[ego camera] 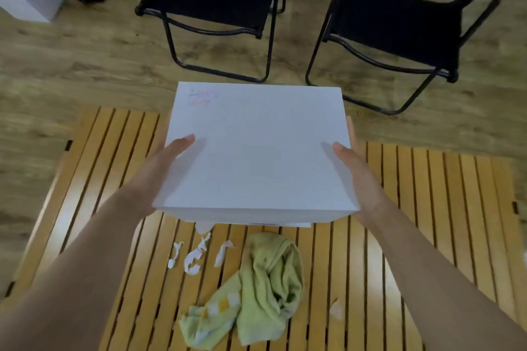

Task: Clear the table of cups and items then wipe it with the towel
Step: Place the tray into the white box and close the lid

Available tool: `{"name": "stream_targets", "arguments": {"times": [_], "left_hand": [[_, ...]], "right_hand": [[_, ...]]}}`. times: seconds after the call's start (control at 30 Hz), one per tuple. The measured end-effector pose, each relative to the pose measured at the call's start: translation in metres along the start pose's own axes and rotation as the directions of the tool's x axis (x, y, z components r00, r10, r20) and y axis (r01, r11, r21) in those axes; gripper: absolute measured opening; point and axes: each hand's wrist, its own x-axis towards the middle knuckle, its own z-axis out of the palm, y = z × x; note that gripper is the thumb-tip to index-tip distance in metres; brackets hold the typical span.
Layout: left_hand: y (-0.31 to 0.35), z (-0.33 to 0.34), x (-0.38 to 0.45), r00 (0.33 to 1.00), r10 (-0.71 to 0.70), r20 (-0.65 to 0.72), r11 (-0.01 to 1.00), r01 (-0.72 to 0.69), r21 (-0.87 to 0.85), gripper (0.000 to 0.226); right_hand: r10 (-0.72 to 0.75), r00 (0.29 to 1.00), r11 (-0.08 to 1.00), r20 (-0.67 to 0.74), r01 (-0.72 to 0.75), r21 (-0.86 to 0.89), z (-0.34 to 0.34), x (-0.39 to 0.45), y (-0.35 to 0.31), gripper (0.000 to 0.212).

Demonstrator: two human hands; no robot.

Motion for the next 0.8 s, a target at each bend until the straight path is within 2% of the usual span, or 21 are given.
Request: {"name": "stream_targets", "arguments": {"times": [0.07, 0.13, 0.3, 0.47, 0.53, 0.8], "left_hand": [[-0.008, -0.002, 0.002, 1.0, 0.012, -0.006, 1.0, -0.012, 0.004, 0.044], [-0.019, -0.003, 0.003, 0.999, 0.008, -0.035, 1.0, -0.008, 0.001, 0.04], [-0.026, -0.011, 0.011, 1.0, -0.005, 0.008, 1.0, 0.005, -0.006, 0.052], [-0.034, -0.012, 0.014, 0.999, -0.036, 0.006, 0.999, 0.036, -0.017, 0.05], [-0.035, -0.011, 0.016, 1.0, -0.021, -0.001, 1.0, 0.021, -0.017, 0.047], [-0.038, -0.014, 0.009, 0.995, 0.093, 0.048, 0.996, -0.093, 0.0, 0.063]], "right_hand": [[0.001, 1.0, 0.999, 0.013, 0.0, -0.034, -0.002, 0.007, 0.006, 0.069], [0.026, 0.999, 0.995, 0.033, -0.023, -0.099, 0.0, 0.011, 0.013, 0.07], [0.06, 0.997, 0.991, -0.039, -0.064, -0.116, 0.009, 0.007, 0.034, 0.06], [0.096, 0.99, 0.989, -0.106, -0.107, -0.104, 0.016, 0.006, 0.043, 0.061], [0.102, 0.989, 0.988, -0.106, -0.114, -0.108, 0.017, 0.01, 0.042, 0.061], [0.104, 0.989, 0.982, -0.104, -0.119, -0.149, 0.016, 0.004, 0.046, 0.069]]}}
